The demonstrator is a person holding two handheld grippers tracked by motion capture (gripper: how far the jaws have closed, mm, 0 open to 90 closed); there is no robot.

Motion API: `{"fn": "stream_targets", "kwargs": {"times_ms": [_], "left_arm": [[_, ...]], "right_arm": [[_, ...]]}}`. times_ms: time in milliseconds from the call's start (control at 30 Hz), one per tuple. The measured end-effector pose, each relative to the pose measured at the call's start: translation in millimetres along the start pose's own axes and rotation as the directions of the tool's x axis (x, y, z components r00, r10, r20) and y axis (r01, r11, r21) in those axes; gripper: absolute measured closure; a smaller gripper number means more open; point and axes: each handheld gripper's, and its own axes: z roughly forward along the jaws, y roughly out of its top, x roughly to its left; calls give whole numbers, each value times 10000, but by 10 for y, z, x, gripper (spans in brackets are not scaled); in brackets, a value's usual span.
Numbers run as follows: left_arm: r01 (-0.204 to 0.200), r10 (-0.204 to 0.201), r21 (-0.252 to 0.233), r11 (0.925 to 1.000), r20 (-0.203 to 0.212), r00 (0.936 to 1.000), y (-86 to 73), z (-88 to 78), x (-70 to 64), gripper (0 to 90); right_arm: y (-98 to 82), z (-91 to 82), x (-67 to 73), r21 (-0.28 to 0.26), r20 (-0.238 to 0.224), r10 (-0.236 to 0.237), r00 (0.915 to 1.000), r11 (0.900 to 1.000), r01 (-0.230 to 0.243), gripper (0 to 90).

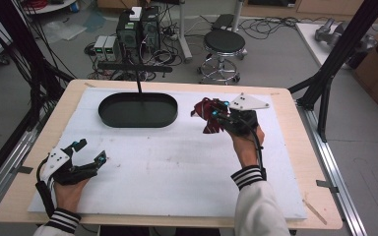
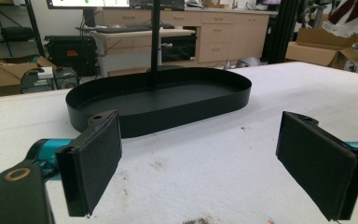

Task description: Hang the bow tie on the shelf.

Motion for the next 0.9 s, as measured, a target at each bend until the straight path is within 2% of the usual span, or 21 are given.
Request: {"fn": "stream_targets", "kwargs": {"times_ms": [100,233,300,433,900], "left_arm": [[23,-23,30,10000,11,10000,1,2,2,146],[20,-20,50,10000,-4,10000,1,2,4,146],[23,-23,52,10000,-4,10000,2,2,4,146],[57,-57,51,10000,-28,10000,1,2,6,146],[72,-72,47,10000,-3,10000,1,0,11,146]], "right_arm": [[54,65,30,-26,-57,-9,10000,10000,9,728],[193,212,100,-386,-128,-161,9998,9991,156,728],[215,229,111,-348,-112,-108,9999,9993,104,728],[375,351,165,-578,-244,-164,9996,9982,150,728],[678,690,259,-807,-514,-397,9979,9961,354,728]]}}
